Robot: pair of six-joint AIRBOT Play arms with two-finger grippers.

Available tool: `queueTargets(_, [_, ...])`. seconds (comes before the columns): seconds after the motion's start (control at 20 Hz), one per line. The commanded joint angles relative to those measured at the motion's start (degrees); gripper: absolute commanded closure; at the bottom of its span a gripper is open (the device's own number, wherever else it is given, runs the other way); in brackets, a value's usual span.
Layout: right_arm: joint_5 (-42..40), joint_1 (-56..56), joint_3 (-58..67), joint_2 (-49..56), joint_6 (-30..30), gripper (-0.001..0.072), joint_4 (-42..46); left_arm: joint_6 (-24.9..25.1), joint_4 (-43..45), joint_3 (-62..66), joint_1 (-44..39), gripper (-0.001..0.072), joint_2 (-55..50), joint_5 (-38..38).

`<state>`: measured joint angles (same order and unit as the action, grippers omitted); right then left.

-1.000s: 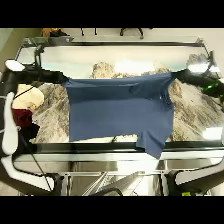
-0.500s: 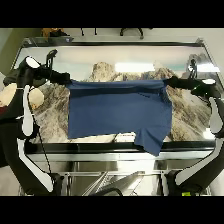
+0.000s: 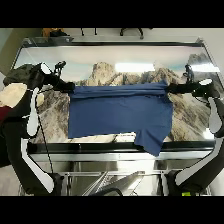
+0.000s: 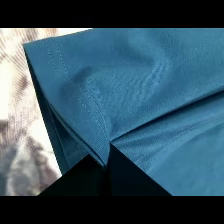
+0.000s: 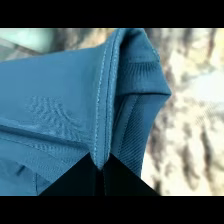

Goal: Fold the shirts.

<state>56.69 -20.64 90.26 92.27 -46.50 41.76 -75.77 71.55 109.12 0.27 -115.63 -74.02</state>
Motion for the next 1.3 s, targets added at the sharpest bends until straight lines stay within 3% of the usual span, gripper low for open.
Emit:
queueTargets(0.0, [0.52,1.03,0.07,0.35,0.11,0.0690,1.09,-0.37,0.87,-0.28,-0.61,0.0690,-0.04,1.90])
queueTargets(0.2, [0.33,1.70,0.09,0.28,0.15,0.0677,1.14,-0.37,0.94,-0.26,-0.81,0.0686,-0.02,1.46])
queueTargets(0.25, [0.33,1.68,0.09,0.04,0.00,0.0562,1.11,-0.37,0.94,-0.22,-0.81,0.0590,0.00,0.81])
queueTargets(0.3, [0.35,1.62,0.09,-0.48,-0.55,0.0417,1.14,-0.46,0.92,-0.22,-0.81,0.0193,0.04,0.04])
queueTargets(0.35, [0.42,1.46,0.09,-1.46,-0.66,0.0315,1.16,-1.05,0.98,0.00,-0.72,0.0084,0.11,-1.33])
queueTargets(0.45, [2.56,0.50,0.09,-4.92,-5.25,0.0183,1.14,-3.39,0.90,2.45,0.33,0.0117,0.11,-7.41])
queueTargets(0.65, [16.52,-4.92,-1.70,-11.50,-12.35,0.0210,2.86,-5.75,-2.75,-1.66,3.91,0.0117,4.24,-17.46])
queueTargets(0.7, [18.53,-6.71,-4.57,-12.85,-13.09,0.0290,3.08,-5.75,-2.51,-6.97,4.72,0.0117,6.88,-17.66])
queueTargets(1.0, [19.67,-15.72,-26.45,-23.08,-14.93,0.0309,3.08,-3.63,-2.60,-44.57,7.76,0.0117,24.72,-4.20])
queueTargets(1.25, [19.30,-19.28,-37.00,-28.96,-16.13,0.0309,3.13,-2.67,-2.71,-55.74,5.97,0.0117,29.77,4.72])
